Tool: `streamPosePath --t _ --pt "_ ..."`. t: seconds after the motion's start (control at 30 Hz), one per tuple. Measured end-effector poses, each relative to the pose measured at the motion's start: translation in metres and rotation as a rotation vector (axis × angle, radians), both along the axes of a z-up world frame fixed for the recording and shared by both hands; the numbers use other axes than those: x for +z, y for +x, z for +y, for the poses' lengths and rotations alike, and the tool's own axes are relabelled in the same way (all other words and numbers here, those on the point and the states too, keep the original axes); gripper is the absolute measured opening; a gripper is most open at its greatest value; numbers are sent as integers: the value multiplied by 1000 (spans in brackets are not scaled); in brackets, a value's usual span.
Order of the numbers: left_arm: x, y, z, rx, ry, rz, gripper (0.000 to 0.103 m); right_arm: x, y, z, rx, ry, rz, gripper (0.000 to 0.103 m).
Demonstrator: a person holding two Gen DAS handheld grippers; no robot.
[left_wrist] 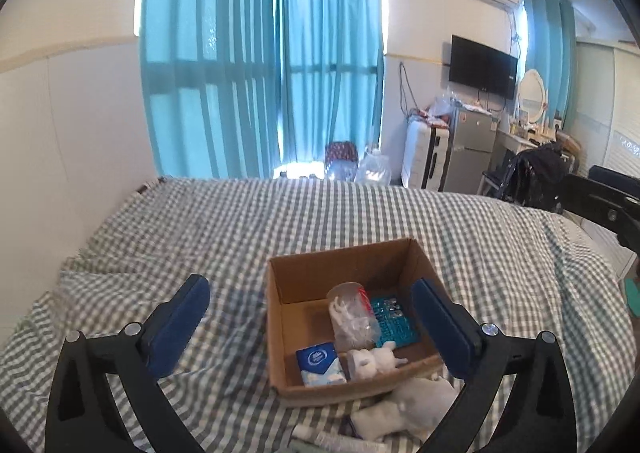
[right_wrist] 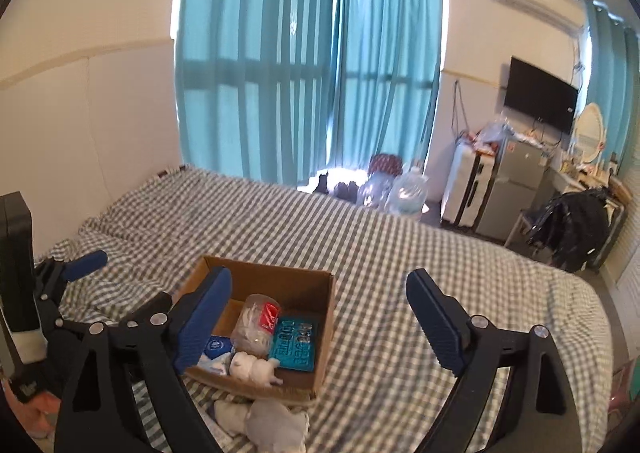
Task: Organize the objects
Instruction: 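Move both tools back toward the hanger, glove and lace cloth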
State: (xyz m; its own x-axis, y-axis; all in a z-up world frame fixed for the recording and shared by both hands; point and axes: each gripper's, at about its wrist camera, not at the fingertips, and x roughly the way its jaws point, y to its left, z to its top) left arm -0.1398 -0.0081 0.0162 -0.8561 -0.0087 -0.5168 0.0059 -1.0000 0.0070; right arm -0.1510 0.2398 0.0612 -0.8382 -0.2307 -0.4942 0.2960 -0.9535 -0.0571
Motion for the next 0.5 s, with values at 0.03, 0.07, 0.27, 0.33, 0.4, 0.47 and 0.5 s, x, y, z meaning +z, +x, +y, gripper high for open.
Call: streamPosePath --t 0.03,0.07,0.27,0.33,0.4,0.47,0.5 --pt "6 8 0 7 -1 6 103 6 11 2 0 0 11 91" --pt "10 16 -1 12 0 8 103 14 24 4 2 3 24 93" --pt "11 55 -10 61 5 0 103 27 73 8 18 19 56 96" --pt "5 68 -13 87 0 -5 103 22 84 8 26 25 49 96" --pt "-5 77 -13 103 -5 -9 103 13 94 10 27 36 40 96" --pt "-14 83 -12 116 -23 -15 103 -1 104 12 27 59 33 96" --pt "-21 85 -11 125 -31 -19 103 -12 107 11 24 77 27 96"
